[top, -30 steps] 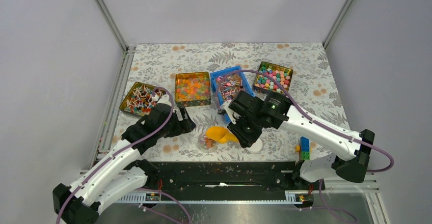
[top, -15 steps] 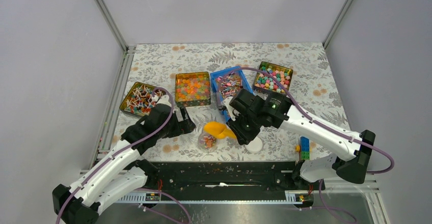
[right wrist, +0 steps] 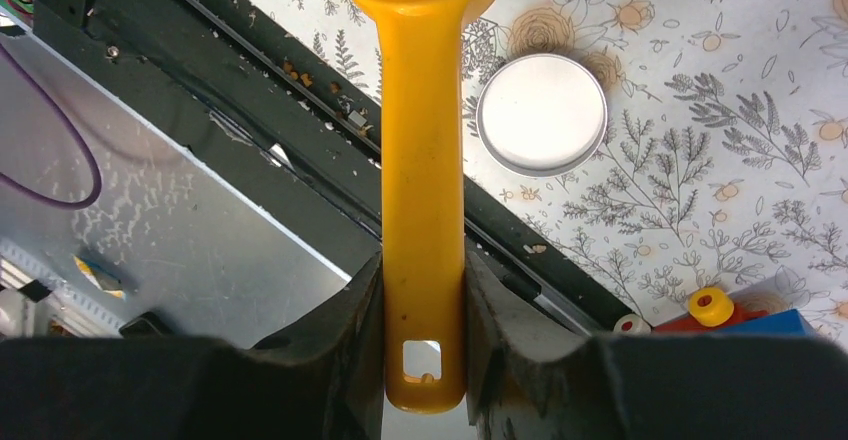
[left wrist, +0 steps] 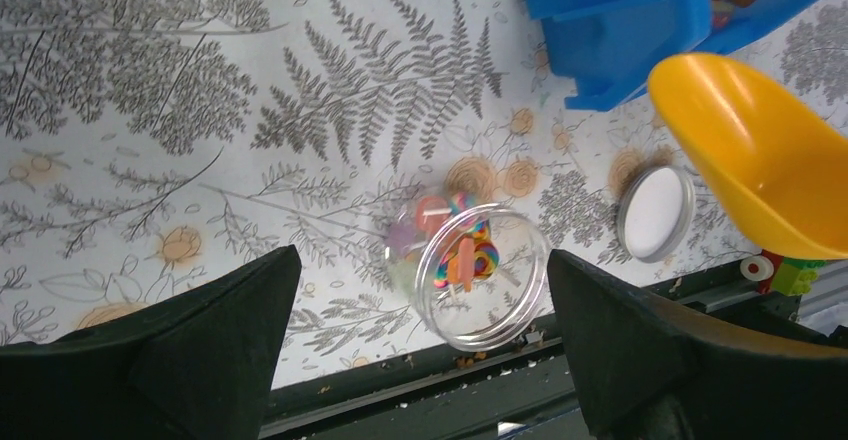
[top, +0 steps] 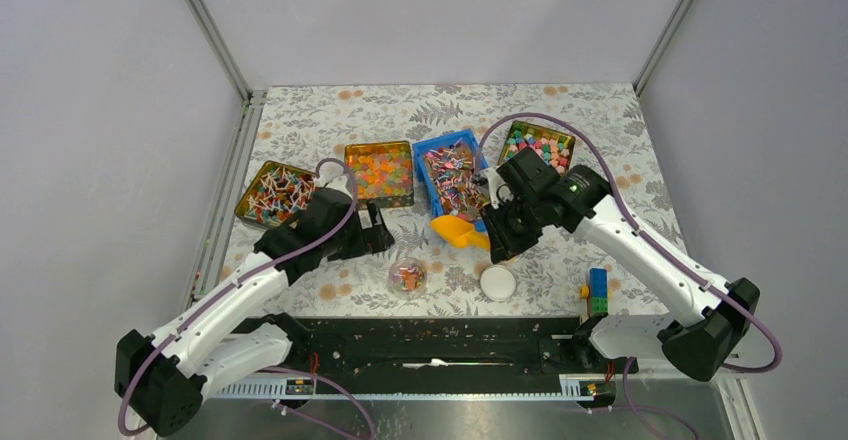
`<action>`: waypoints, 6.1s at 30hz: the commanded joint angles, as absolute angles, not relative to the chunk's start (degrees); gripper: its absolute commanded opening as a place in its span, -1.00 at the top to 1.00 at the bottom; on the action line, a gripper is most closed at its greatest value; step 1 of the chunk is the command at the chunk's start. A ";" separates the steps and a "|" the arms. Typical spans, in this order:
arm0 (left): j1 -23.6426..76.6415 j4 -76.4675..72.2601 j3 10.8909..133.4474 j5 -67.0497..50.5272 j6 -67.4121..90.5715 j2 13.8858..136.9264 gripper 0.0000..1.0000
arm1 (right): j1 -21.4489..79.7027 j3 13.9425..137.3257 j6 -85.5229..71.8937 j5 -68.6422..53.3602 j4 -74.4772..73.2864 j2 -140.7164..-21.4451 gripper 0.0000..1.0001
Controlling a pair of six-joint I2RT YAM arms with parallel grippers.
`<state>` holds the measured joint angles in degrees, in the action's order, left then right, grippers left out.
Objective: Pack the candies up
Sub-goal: Place the fake candies in the packing bottle, then scoop the fake candies from the storage box, then place the fake candies in the packing bottle.
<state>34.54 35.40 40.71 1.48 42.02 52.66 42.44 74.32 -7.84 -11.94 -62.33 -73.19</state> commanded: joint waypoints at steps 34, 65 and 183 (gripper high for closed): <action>34.61 28.31 51.35 -4.92 35.85 66.59 -0.94 | 34.66 91.01 -5.49 -9.36 -79.23 -88.50 1.00; 34.63 28.65 50.75 -3.56 36.56 67.36 -0.94 | 38.13 90.18 -9.30 -6.24 -62.31 -105.27 1.00; 34.63 28.30 42.69 -1.39 40.08 53.84 -0.94 | 45.44 60.36 -3.91 1.42 -50.88 -58.34 1.00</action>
